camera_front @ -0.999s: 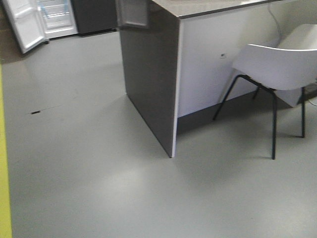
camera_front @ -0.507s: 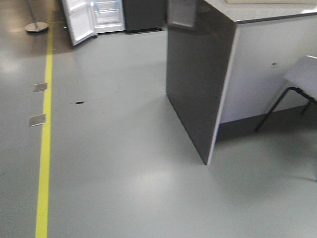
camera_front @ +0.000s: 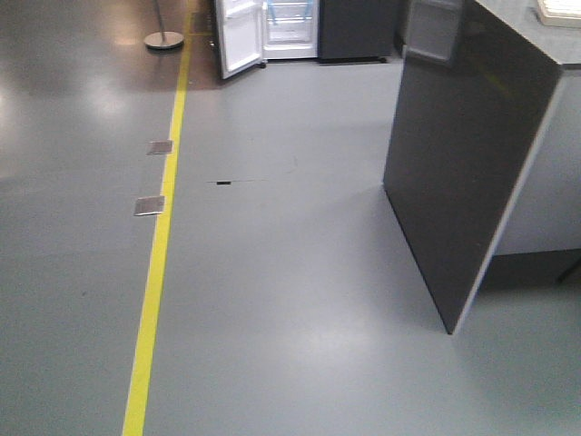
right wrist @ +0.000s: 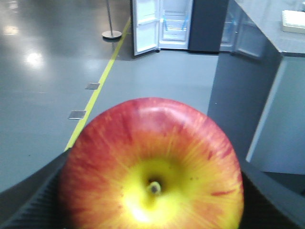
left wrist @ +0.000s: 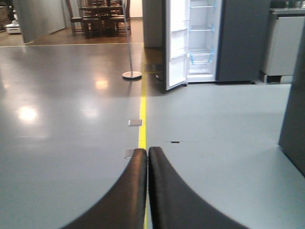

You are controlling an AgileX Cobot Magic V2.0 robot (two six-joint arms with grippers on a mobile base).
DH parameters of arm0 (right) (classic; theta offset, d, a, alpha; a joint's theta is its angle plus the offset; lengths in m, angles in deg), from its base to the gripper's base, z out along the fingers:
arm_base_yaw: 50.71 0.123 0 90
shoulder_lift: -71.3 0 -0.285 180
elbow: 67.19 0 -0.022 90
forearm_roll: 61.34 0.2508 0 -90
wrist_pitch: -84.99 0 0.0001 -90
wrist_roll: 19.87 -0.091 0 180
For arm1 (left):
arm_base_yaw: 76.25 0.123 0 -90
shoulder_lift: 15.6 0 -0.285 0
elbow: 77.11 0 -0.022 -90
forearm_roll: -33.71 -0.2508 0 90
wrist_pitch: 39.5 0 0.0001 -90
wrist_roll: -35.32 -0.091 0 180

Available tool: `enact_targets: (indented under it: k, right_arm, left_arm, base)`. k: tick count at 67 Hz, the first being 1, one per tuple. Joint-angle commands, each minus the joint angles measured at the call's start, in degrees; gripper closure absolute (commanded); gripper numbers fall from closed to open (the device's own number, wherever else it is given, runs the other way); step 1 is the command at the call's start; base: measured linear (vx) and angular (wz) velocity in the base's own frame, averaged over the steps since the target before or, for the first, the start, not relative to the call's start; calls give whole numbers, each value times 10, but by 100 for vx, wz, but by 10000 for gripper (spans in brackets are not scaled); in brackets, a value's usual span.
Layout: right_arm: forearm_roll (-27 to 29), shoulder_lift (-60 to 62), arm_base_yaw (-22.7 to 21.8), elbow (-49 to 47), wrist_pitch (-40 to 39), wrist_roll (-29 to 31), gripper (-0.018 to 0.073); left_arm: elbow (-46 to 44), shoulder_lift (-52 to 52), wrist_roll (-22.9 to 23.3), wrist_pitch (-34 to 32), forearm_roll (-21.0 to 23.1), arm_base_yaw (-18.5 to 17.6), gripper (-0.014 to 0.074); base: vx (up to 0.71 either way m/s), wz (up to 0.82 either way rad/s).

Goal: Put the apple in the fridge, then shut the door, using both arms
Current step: 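Drive toward the open white refrigerator carrying the apple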

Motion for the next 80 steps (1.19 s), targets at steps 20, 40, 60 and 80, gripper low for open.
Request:
enact_targets:
  k: [20,40,60,80]
  right_arm:
    - [1,-7,-1,-13,-48,5,410]
    - [1,-7,-1,-13,-48,5,410]
    - [1,-7,-1,-13,-48,5,410]
    - [1,-7,-1,-13,-48,5,410]
  left_arm:
    - [9,-8,0,-40,3,-2,604]
    - [9,-8,0,-40,3,-2,604]
    - [9,-8,0,-40,3,-2,604]
    - [9,-8,0,-40,3,-2,604]
  base:
    - [11,23]
    - [15,9]
    - [20,5]
    - [23,3]
